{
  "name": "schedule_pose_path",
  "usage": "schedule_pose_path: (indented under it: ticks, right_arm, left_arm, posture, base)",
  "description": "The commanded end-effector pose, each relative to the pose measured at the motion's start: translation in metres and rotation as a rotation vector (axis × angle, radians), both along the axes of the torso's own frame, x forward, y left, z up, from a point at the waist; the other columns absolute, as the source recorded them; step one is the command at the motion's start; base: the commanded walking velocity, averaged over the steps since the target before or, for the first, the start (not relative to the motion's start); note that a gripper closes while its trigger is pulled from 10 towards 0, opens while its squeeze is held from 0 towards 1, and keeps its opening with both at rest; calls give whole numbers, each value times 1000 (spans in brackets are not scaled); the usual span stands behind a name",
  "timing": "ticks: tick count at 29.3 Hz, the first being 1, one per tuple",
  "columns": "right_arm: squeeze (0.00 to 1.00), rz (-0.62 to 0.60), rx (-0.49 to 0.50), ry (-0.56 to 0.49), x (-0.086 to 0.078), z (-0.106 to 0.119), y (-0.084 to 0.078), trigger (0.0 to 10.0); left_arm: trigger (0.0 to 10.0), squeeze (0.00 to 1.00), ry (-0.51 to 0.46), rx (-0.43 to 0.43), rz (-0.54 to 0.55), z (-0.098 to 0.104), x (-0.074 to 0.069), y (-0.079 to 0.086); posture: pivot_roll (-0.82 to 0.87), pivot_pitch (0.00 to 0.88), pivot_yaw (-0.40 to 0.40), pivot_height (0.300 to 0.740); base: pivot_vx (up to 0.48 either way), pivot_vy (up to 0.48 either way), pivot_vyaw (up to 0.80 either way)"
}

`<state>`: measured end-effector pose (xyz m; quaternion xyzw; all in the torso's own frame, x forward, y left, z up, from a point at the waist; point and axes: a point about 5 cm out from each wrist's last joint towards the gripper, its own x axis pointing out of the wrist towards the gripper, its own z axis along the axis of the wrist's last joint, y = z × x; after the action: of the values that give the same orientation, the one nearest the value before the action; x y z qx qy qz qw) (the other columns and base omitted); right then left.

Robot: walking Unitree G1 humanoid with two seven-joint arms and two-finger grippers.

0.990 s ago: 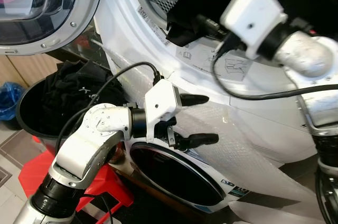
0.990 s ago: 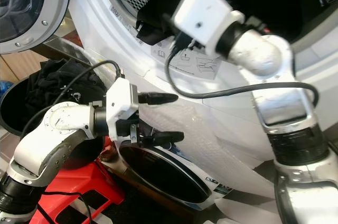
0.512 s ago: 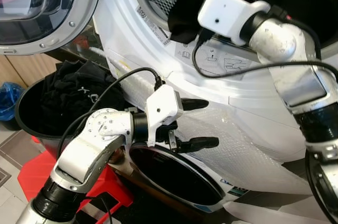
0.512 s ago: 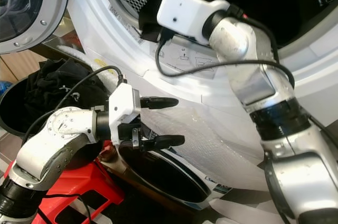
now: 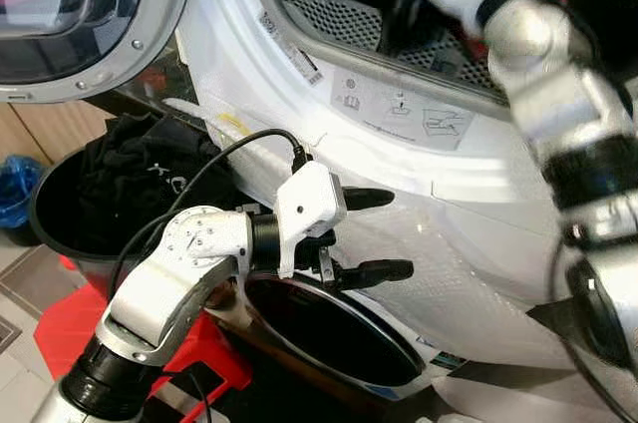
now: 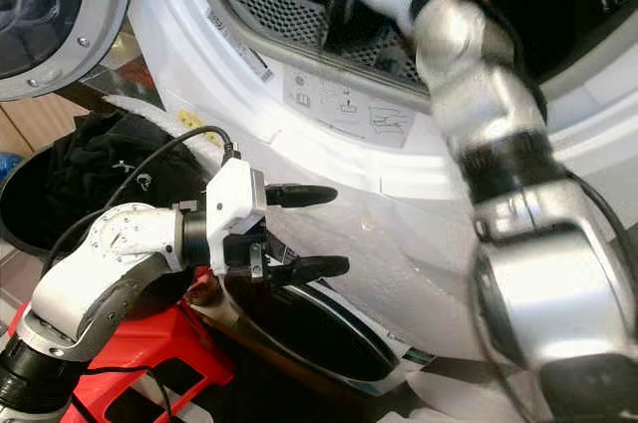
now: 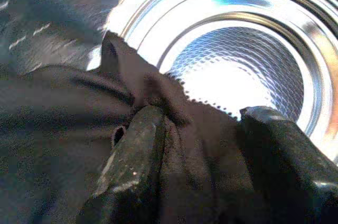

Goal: Clothes washing

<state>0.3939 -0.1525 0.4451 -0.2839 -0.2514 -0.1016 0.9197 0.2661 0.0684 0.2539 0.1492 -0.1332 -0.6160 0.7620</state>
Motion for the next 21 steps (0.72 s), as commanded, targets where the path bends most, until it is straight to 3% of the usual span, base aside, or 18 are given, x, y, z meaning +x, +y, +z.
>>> schedule_pose_path:
  ticks: [1,6,9,12,14,16,17,19,21]
  right_arm:
    - [0,4,204,6,2,0,-19,10000]
    - [0,-41,465,-67,0,6,-39,10000]
    - [0,-74,531,-108,-2,8,-43,10000]
    - [0,68,543,-163,-6,22,-32,10000]
    - [0,190,495,-194,-10,30,-17,10000]
    - [0,419,428,-318,-29,44,4,10000]
    - [0,419,428,-318,-29,44,4,10000]
    - [0,550,369,-370,-43,47,11,10000]
    - [0,632,306,-354,-50,44,16,10000]
  left_arm:
    - [10000,0,-19,0,-26,4,-6,-5]
    - [10000,0,-22,-6,-16,5,-7,-4]
    - [10000,0,-21,-9,-12,5,-7,-4]
    - [10000,0,-21,-10,-6,5,-7,-3]
    - [10000,0,-19,-12,-2,5,-7,-3]
    - [10000,0,-22,-15,6,5,-7,-3]
    - [10000,0,-22,-15,6,5,-7,-3]
    - [10000,0,-24,-18,12,5,-7,-3]
    - [10000,0,-24,-17,14,6,-6,-2]
  posture:
    - [60,213,-87,740]
    - [64,215,-94,740]
    - [65,217,-97,740]
    - [67,220,-101,740]
    - [68,223,-102,740]
    - [68,224,-103,740]
    - [68,224,-103,740]
    - [70,224,-102,740]
    - [70,224,-102,740]
  base:
    - [0,0,0]
    - [0,0,0]
    - [0,0,0]
    - [0,0,0]
    - [0,0,0]
    - [0,0,0]
    - [0,0,0]
    - [0,0,0]
    - [0,0,0]
